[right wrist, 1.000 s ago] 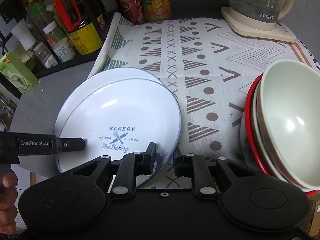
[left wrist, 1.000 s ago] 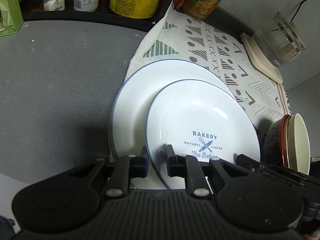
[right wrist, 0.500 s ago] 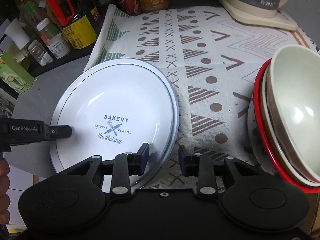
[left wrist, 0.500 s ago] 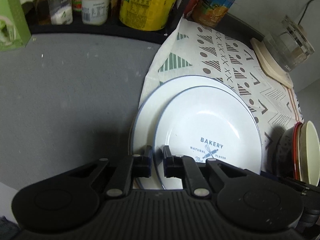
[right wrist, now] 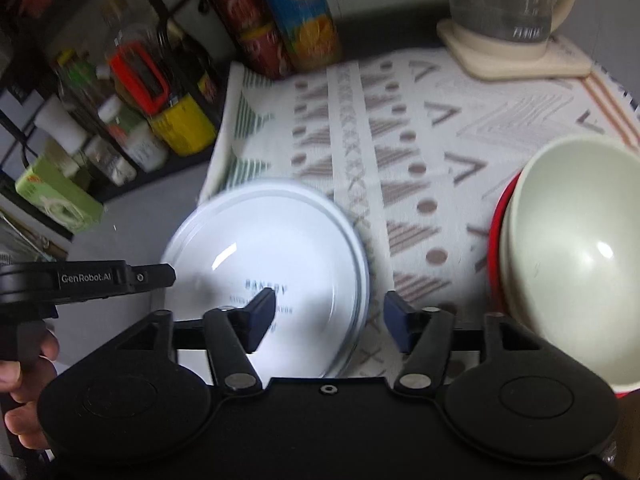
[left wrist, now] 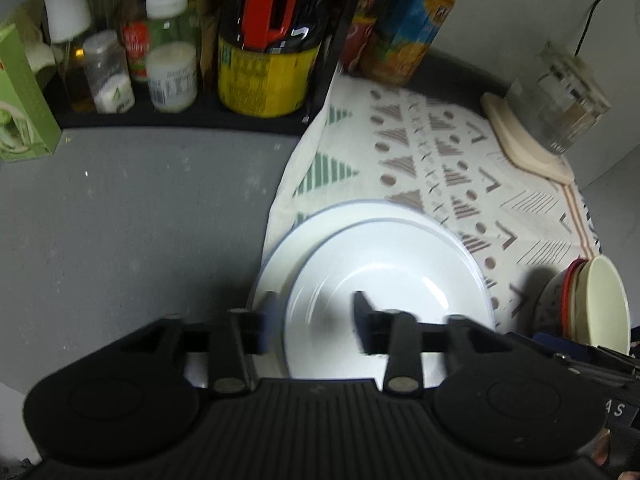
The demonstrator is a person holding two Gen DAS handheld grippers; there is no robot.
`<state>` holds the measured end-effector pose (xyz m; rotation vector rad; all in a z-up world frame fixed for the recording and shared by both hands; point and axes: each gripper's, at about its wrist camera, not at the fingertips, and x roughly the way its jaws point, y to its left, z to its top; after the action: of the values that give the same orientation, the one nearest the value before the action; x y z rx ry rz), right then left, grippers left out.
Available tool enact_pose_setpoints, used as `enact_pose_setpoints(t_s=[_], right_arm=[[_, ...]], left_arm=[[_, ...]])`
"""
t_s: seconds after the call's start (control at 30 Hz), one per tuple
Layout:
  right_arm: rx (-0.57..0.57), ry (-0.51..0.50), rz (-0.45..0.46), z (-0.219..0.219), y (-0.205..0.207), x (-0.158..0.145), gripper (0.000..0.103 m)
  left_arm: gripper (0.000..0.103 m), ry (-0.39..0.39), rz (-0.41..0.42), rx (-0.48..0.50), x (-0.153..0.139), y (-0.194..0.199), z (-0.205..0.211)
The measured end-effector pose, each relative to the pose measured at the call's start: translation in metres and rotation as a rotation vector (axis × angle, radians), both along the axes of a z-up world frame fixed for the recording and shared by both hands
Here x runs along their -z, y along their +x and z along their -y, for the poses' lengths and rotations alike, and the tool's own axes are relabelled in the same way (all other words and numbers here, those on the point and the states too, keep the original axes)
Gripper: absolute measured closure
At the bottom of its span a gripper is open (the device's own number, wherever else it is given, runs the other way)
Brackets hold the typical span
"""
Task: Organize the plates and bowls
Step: 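Open both grippers and release the 'Bakery' plate rim, then move both grippers to the rim of the red bowl holding green bowls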
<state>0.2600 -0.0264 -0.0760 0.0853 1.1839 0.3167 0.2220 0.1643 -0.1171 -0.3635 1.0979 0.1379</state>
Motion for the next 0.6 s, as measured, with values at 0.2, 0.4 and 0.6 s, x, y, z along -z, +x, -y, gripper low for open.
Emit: enact_pose_setpoints(t_s=[0.2,0.4,0.6], right_arm=[[0.029,0.02,0.053,0.016,0.004,-0.019,0.019],[0.08,0.031,0.112,0.037,0.002,-0.038,0.004],[0.146,0.035,0.151,0.065,-0.001,-0.051,0.0]], left_arm=[[0.021,0.019,0.043,-0.033,-0.019,0.001,0.004],[0.018,-0.018,0.049,-0.014,-0.028,0.004,0.016],[0.017,-0.017,0.073,0.047,-0.042,0.009,0.041]])
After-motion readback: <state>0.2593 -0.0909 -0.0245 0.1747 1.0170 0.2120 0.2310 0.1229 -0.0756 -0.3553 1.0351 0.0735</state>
